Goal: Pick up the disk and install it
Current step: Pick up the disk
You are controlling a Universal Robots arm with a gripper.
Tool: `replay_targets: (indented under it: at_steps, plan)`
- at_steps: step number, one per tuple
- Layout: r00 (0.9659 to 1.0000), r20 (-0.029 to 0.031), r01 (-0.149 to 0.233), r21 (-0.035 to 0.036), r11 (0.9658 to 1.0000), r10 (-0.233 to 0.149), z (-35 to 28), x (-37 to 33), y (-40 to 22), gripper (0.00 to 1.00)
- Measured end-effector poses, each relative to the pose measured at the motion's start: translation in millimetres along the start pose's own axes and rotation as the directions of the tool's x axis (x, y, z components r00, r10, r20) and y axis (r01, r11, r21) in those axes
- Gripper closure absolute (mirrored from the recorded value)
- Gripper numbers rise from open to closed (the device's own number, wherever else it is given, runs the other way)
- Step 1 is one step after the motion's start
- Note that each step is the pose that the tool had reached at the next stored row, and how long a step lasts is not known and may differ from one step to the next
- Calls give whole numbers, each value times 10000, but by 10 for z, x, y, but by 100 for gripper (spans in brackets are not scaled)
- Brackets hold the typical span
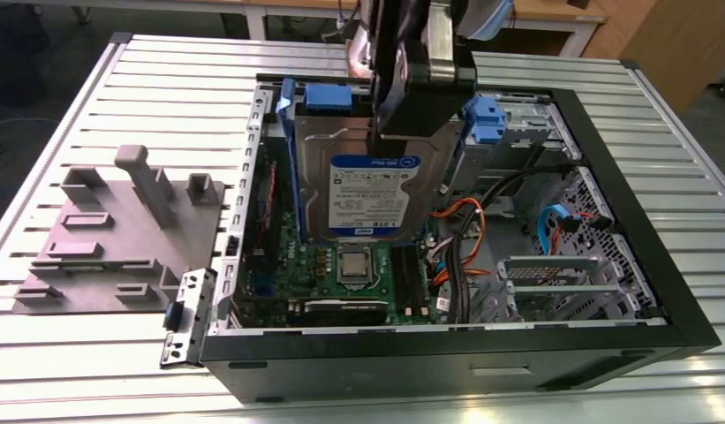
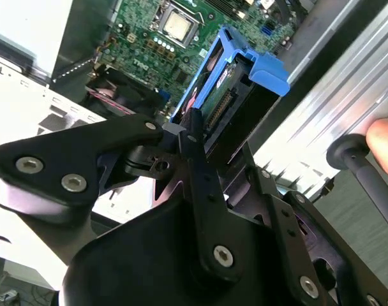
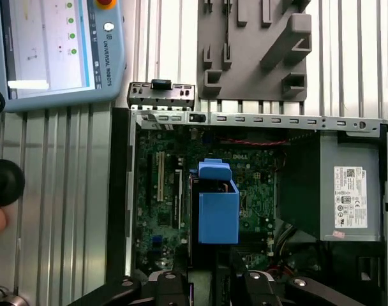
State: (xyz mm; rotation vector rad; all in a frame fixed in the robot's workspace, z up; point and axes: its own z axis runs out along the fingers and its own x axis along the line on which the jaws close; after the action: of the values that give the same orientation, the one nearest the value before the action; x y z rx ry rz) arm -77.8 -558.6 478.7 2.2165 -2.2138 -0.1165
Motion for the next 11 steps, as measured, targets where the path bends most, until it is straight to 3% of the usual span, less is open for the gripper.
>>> replay_targets:
  at_steps: [7, 11]
  plan:
    - [10000, 0, 0, 1, 10000, 0, 7, 114, 0, 65]
    - [10000, 1, 0, 1, 10000, 0, 8, 118, 0, 65]
